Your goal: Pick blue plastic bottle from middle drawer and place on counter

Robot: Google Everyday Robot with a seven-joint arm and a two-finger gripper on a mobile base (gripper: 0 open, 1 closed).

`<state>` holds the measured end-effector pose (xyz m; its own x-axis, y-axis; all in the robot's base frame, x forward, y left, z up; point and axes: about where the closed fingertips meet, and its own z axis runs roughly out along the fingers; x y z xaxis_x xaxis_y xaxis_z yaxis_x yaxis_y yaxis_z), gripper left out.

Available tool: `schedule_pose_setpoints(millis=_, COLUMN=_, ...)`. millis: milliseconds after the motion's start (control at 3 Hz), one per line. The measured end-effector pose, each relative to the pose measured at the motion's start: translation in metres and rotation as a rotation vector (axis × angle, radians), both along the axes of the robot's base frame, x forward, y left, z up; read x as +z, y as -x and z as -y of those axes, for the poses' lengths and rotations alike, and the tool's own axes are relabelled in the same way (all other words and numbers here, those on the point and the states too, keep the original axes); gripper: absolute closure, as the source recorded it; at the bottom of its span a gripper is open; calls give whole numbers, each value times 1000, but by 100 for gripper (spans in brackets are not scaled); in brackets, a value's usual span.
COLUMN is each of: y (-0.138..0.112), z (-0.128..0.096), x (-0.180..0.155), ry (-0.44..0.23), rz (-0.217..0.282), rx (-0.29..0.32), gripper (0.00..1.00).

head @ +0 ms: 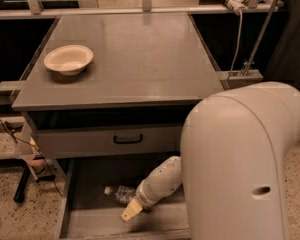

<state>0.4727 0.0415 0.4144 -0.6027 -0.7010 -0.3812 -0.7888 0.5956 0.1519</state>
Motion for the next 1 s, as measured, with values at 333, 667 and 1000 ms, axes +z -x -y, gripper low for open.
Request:
schedule_pose_setpoints(millis=333, y=-6, z=-8, x=-19, ry=-10, rz=-8, rx=8, gripper=0)
schedule_pose_setpoints(millis=667, y=-15, z=-12, x=-31, ry=-15, rz=1, rx=20, gripper=0)
schedule_pose_setpoints(millis=1000, y=-22, z=-11, x=-42, ry=-18, rz=5, rx=16, gripper=0)
